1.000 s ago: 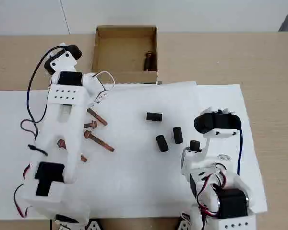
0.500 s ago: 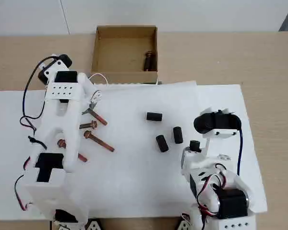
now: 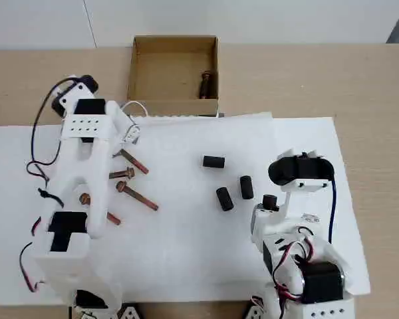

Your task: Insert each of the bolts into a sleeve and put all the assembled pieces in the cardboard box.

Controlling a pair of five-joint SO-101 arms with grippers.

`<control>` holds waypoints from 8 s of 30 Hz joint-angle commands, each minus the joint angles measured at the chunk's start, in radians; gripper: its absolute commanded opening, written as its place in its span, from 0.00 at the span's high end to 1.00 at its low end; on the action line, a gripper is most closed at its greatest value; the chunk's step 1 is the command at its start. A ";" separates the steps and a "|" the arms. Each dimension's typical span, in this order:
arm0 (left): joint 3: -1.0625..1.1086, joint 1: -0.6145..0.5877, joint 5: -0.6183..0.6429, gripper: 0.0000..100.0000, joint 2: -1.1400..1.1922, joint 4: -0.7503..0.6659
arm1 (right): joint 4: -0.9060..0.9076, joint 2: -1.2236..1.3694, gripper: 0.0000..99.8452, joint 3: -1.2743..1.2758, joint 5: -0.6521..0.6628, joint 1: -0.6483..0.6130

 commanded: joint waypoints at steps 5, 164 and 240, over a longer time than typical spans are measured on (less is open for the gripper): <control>-0.044 -0.021 0.000 0.86 0.031 -0.049 | -0.024 -0.005 1.00 -0.005 0.006 0.012; 1.494 0.399 -0.241 1.00 -2.062 -0.620 | -1.078 -0.015 1.00 0.338 0.474 -0.621; 1.578 0.057 -0.747 0.99 -2.067 -0.259 | -0.581 0.814 1.00 -0.560 -0.046 -0.274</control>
